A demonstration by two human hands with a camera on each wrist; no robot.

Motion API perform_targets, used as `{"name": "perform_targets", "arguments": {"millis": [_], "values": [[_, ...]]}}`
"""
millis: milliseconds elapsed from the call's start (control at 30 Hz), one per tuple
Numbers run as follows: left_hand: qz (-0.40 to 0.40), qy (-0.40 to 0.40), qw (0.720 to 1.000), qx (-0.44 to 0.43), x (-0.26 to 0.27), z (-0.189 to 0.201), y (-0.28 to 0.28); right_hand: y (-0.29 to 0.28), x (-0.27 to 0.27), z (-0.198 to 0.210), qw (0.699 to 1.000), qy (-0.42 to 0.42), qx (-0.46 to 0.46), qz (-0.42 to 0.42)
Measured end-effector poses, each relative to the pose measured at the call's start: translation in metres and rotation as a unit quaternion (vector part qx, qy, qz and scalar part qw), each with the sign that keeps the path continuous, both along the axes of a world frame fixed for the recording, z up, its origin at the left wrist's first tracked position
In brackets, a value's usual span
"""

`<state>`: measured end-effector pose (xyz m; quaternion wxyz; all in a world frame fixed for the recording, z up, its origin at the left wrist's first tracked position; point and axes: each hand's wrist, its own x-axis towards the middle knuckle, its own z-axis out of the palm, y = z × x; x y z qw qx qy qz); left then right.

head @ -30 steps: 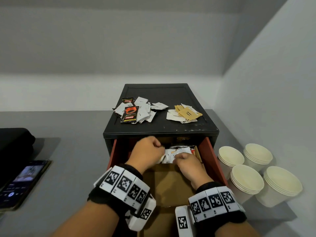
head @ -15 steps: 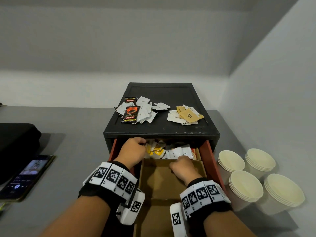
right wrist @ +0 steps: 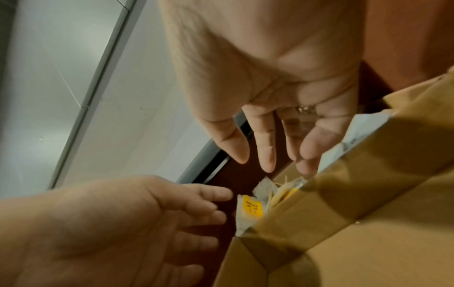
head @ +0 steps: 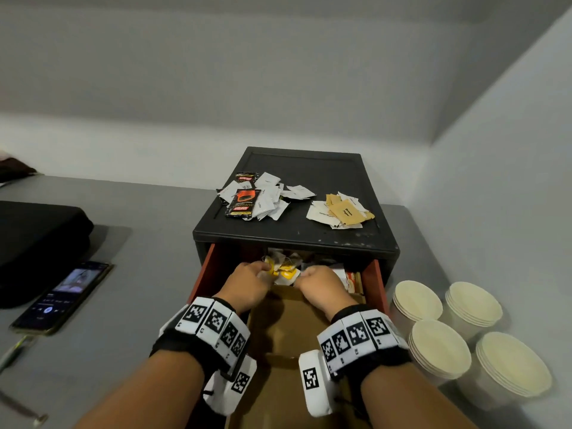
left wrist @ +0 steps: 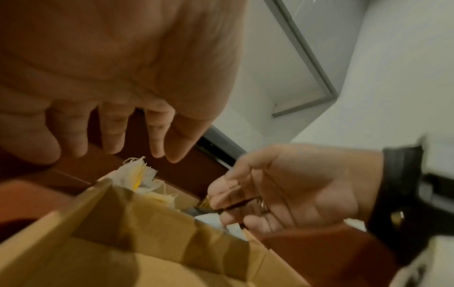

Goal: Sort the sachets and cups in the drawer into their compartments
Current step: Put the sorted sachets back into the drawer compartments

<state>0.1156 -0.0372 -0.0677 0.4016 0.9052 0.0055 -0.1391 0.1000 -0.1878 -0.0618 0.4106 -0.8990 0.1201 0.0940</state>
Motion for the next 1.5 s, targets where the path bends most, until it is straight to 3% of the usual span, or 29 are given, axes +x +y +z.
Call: {"name": "perform_targets", "arguments": {"millis": [67, 167, 300, 433, 533, 733, 867, 933, 1033, 1200, 1367, 1500], "values": [[-0.032, -0.008, 0.998, 0.059, 0.004, -0.002, -0.006, 0.005, 0.004, 0.002, 1.000, 0.007, 0.000, 0.007], [-0.030, -0.022, 0.997, 0.065, 0.010, -0.003, -0.013, 0.013, 0.012, 0.002, 1.000, 0.012, -0.001, -0.001], [-0.011, -0.004, 1.000, -0.004, 0.016, -0.011, -0.011, 0.022, 0.035, 0.004, 0.999, 0.050, 0.007, -0.006], [0.012, 0.006, 0.994, -0.107, 0.015, -0.020, 0.002, 0.034, 0.054, 0.003, 0.987, 0.092, -0.113, 0.071], [0.058, 0.002, 0.984, -0.168, -0.002, 0.001, 0.013, 0.042, 0.061, -0.002, 0.968, 0.102, -0.194, 0.124], [0.104, -0.025, 0.976, -0.191, -0.015, 0.008, 0.027, 0.050, 0.066, -0.007, 0.949, 0.110, -0.245, 0.163], [0.107, -0.043, 0.975, -0.188, -0.016, 0.010, 0.031, 0.047, 0.064, -0.007, 0.958, 0.094, -0.242, 0.124], [0.103, -0.055, 0.976, -0.184, -0.017, 0.010, 0.033, 0.040, 0.061, -0.004, 0.972, 0.094, -0.192, 0.095], [0.109, -0.060, 0.977, -0.175, -0.020, 0.012, 0.034, 0.026, 0.055, -0.007, 0.996, 0.074, -0.032, 0.026], [0.087, -0.039, 0.976, -0.194, -0.025, 0.017, 0.032, 0.009, 0.028, -0.004, 0.968, 0.026, 0.247, -0.035], [0.019, -0.014, 0.979, -0.201, -0.033, 0.017, 0.027, -0.001, -0.009, 0.016, 0.929, 0.010, 0.370, -0.023], [-0.126, -0.003, 0.975, -0.184, -0.041, 0.025, 0.023, -0.004, -0.031, 0.022, 0.934, -0.035, 0.356, -0.020]]}}
